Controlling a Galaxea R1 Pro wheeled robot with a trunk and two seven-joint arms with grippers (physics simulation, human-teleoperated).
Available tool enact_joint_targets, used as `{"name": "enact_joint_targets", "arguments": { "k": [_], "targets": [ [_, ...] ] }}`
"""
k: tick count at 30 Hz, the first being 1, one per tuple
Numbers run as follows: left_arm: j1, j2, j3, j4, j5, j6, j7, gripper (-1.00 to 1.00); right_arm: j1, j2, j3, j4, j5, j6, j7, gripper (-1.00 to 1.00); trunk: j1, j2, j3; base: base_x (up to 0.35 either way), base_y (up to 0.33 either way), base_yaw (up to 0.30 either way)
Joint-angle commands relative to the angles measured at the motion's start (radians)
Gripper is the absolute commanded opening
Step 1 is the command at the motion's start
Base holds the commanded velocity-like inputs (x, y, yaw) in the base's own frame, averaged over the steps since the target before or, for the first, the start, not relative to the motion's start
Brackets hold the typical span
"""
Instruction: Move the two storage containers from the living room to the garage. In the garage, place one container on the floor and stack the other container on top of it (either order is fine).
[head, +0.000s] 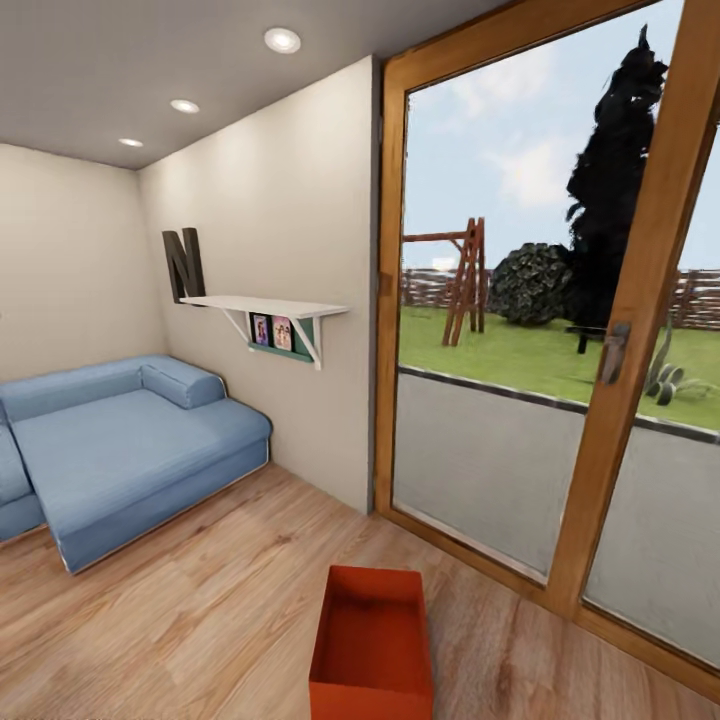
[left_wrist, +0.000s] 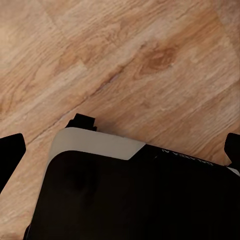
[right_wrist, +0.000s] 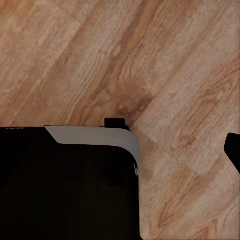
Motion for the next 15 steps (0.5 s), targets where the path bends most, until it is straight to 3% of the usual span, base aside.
{"name": "enact_joint_targets", "arguments": {
  "k": [1,7,15],
  "targets": [
    [-0.001,0.0,-0.008,0.0,0.008,0.002,0.003,1.0,-0.001,0.0,0.009,0.003,-0.01,-0.006,-0.002,1.0,0.0,-0.001,-0.001,0.0,0.0,0.015],
    [-0.001,-0.001,-0.008,0.0,0.0,0.002,0.002,1.0,-0.001,0.0,0.013,0.003,-0.01,-0.004,0.0,1.0,0.0,-0.001,-0.001,0.038,0.0,0.005],
    [-0.001,0.0,-0.008,0.0,-0.003,0.002,0.002,1.0,-0.001,0.0,0.014,0.003,-0.01,-0.004,0.002,1.0,0.0,-0.001,-0.001,0.271,-0.005,0.0]
  ]
}}
